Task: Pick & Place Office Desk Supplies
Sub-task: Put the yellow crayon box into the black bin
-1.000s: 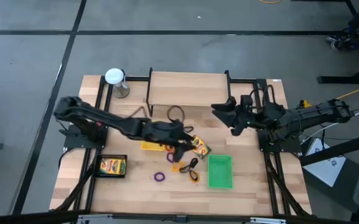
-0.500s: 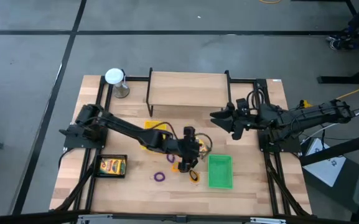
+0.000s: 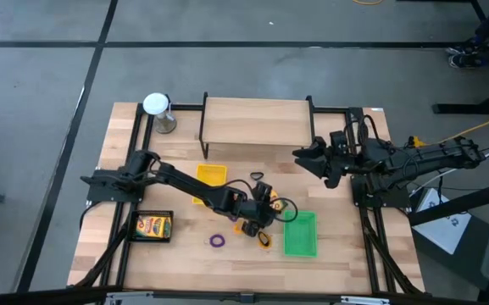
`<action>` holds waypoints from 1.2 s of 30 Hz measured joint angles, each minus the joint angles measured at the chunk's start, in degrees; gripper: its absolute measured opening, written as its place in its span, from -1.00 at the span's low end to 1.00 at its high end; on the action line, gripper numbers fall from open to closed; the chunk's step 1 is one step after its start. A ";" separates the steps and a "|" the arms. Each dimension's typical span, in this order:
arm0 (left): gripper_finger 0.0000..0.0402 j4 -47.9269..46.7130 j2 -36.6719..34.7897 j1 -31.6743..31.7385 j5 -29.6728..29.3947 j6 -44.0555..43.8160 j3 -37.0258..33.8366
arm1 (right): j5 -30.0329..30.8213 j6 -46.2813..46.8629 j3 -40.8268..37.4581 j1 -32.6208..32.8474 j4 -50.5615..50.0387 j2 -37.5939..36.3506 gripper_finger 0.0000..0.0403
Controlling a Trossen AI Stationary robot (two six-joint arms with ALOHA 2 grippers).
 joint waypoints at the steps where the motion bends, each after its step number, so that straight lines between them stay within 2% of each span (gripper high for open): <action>1: 0.02 0.23 0.46 -0.20 -0.15 0.37 0.05 | 0.00 0.01 0.00 0.00 -0.01 0.00 0.02; 13: 0.01 -1.74 4.85 0.25 -4.59 5.91 -0.03 | 0.01 1.33 0.00 0.00 0.15 0.02 0.02; 32: -0.01 3.58 7.27 3.54 -0.21 6.38 0.13 | 0.17 1.68 0.00 0.02 0.13 0.06 0.02; 36: -0.03 3.62 7.36 3.53 -0.72 6.02 0.13 | 0.17 1.66 0.00 0.02 -0.05 0.07 0.02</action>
